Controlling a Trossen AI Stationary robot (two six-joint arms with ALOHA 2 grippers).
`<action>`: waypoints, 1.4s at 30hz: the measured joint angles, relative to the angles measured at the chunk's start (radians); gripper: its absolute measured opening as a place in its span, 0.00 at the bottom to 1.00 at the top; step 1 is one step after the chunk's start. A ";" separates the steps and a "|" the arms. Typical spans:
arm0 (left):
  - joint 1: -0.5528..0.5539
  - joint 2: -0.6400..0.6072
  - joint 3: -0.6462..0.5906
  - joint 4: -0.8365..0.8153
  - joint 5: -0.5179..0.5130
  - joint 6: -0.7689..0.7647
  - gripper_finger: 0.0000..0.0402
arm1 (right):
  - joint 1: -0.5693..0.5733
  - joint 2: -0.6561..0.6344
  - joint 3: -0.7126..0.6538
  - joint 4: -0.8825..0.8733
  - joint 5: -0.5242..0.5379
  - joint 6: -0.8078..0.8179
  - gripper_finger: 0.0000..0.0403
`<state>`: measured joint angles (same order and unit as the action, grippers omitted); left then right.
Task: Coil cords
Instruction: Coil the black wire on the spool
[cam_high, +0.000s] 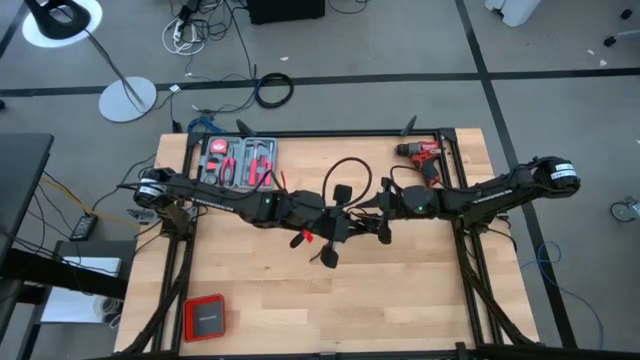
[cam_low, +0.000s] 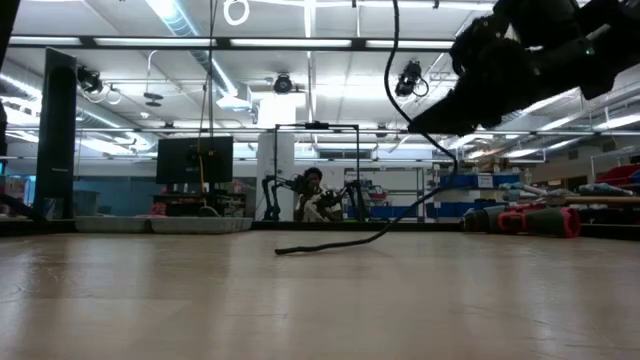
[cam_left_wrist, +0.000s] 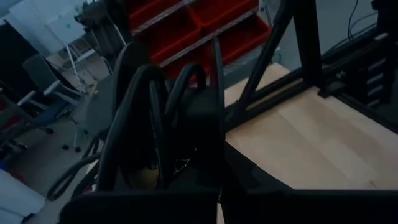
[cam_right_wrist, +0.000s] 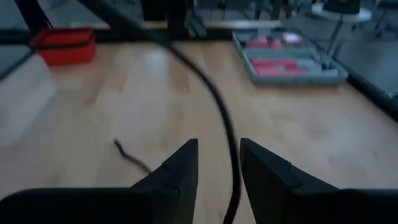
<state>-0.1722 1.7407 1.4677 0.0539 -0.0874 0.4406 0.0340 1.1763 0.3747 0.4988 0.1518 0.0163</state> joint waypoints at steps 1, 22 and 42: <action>0.000 0.000 0.000 0.009 -0.001 0.000 0.00 | 0.005 0.000 0.004 0.015 0.003 -0.006 0.29; -0.001 0.000 0.000 0.160 -0.020 0.049 0.00 | 0.067 0.000 -0.004 0.223 -0.031 -0.142 0.29; -0.001 0.000 0.000 0.023 -0.024 -0.007 0.00 | 0.005 0.000 0.051 0.005 0.046 -0.199 0.31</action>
<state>-0.1730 1.7405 1.4677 0.0771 -0.1116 0.4332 0.0392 1.1763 0.4255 0.5040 0.1978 -0.1829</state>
